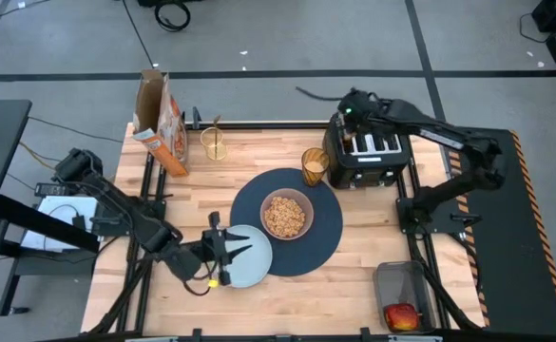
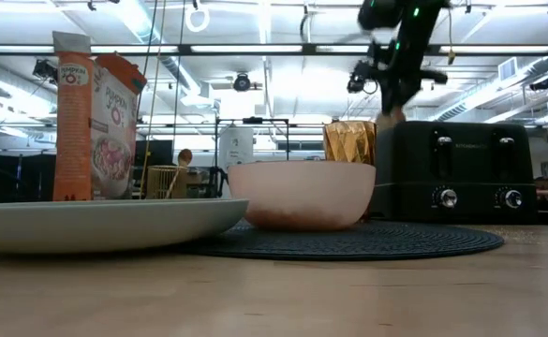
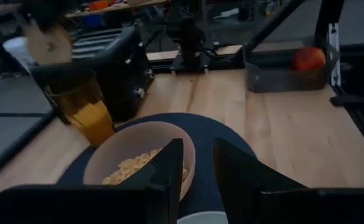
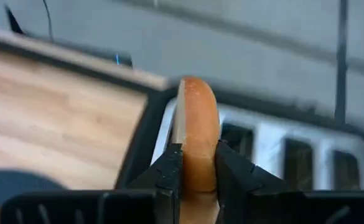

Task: Arrange a breakfast setting
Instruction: Put the toasted bagel on the blue plate

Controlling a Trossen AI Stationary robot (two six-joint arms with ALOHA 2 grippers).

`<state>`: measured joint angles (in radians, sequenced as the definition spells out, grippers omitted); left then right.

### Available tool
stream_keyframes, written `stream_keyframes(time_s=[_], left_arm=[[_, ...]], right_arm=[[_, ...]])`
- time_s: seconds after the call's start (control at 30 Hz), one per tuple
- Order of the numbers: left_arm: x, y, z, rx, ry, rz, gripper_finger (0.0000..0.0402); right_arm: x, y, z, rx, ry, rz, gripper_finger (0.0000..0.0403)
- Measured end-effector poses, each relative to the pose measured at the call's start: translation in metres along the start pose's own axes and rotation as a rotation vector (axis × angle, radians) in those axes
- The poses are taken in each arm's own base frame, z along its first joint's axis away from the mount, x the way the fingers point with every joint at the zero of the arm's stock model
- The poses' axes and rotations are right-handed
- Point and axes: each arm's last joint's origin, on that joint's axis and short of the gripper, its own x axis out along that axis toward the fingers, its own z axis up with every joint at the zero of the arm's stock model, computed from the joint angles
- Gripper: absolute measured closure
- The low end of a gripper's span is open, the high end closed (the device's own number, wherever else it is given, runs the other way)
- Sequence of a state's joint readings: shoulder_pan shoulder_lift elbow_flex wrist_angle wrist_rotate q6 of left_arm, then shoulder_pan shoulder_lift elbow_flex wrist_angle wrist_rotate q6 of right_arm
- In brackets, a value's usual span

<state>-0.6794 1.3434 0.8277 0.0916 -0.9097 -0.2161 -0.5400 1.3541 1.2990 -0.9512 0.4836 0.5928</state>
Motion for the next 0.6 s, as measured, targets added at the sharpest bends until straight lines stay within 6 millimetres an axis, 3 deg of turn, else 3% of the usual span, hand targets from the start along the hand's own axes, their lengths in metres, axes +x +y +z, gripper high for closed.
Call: stream_keyframes(time_s=[0.1,0.3,0.47,0.6], left_arm=[[0.013,0.010,-0.014,-0.031,-0.013,-0.046,0.0300],[0.034,0.040,-0.028,-0.124,-0.189,-0.198,0.0254],[0.039,0.077,-0.033,-0.234,-0.442,-0.259,0.0184],[0.043,0.102,-0.042,-0.334,-0.504,-0.328,0.0124]], right_arm=[[-0.035,-0.003,0.004,-0.037,-0.134,0.025,0.0329],[-0.098,0.005,-0.017,-0.151,-0.318,0.221,0.0331],[-0.135,0.038,-0.051,-0.300,-0.418,0.513,0.0332],[-0.152,0.074,-0.087,-0.434,-0.482,0.742,0.0332]])
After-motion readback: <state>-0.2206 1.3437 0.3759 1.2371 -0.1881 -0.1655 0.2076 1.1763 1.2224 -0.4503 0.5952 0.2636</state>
